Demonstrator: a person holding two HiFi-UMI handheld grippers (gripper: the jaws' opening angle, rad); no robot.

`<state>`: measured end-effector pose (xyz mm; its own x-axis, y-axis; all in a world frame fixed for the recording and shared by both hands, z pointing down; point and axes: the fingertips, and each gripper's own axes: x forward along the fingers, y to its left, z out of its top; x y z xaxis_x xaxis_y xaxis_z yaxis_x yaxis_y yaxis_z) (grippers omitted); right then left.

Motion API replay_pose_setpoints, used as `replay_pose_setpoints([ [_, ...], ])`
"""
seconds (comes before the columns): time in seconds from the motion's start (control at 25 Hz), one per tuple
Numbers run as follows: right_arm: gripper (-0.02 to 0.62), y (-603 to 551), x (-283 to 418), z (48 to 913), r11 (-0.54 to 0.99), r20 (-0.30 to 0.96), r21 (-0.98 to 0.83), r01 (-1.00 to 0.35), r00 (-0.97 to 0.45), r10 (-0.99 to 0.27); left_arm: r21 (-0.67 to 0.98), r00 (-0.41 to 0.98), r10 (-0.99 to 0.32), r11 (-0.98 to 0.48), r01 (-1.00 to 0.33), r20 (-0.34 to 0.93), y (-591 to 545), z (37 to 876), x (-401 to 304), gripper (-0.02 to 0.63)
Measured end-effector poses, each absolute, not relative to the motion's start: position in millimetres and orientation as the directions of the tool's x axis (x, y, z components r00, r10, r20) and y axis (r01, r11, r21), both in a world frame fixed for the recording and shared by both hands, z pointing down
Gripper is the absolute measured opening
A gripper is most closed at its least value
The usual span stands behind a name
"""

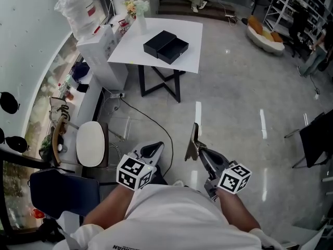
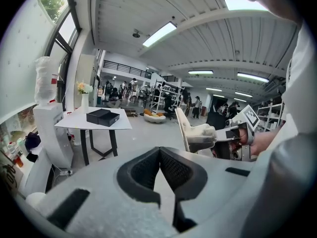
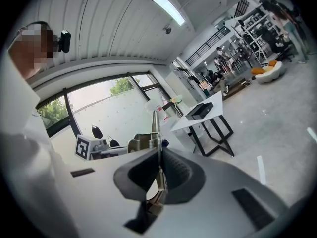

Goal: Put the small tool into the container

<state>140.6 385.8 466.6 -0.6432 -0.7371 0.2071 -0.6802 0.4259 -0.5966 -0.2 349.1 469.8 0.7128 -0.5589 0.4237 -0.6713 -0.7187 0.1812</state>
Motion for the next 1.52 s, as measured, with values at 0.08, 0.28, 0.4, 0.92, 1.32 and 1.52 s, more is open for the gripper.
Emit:
replay_pose_setpoints([
  [0.08,0.014,378,139,470,0.420,0.210,-0.601,-0.680,-0.642,-0.737,0.189,0.712,-0.557,-0.715,-0.673,0.428,340,474,-3,0.009],
  [0.28,0.014,356,132,480,0.399,0.233,-0.613,-0.682,-0.639,-0.733,0.215,0.724,-0.540,-0.717,-0.663,0.430,308,484,-5,0.009],
  [0.4,0.014,333,131,484,0.385,0.252,-0.611,-0.692,-0.631,-0.734,0.222,0.738,-0.532,-0.727,-0.650,0.416,280,483,-3,0.009],
  [0.92,0.014,182,88,454,0.409,0.230,-0.567,-0.715,-0.615,-0.754,0.210,0.757,-0.540,-0.745,-0.633,0.368,134,454,-44,0.009],
  [1.32,0.014,100,38,463,0.386,0.256,-0.561,-0.732,-0.598,-0.760,0.207,0.751,-0.537,-0.743,-0.637,0.383,49,462,-105,0.009],
  [1.52,0.014,64,25,462,0.368,0.256,-0.555,-0.746,-0.574,-0.778,0.206,0.763,-0.515,-0.759,-0.618,0.391,19,467,-120,0.009],
])
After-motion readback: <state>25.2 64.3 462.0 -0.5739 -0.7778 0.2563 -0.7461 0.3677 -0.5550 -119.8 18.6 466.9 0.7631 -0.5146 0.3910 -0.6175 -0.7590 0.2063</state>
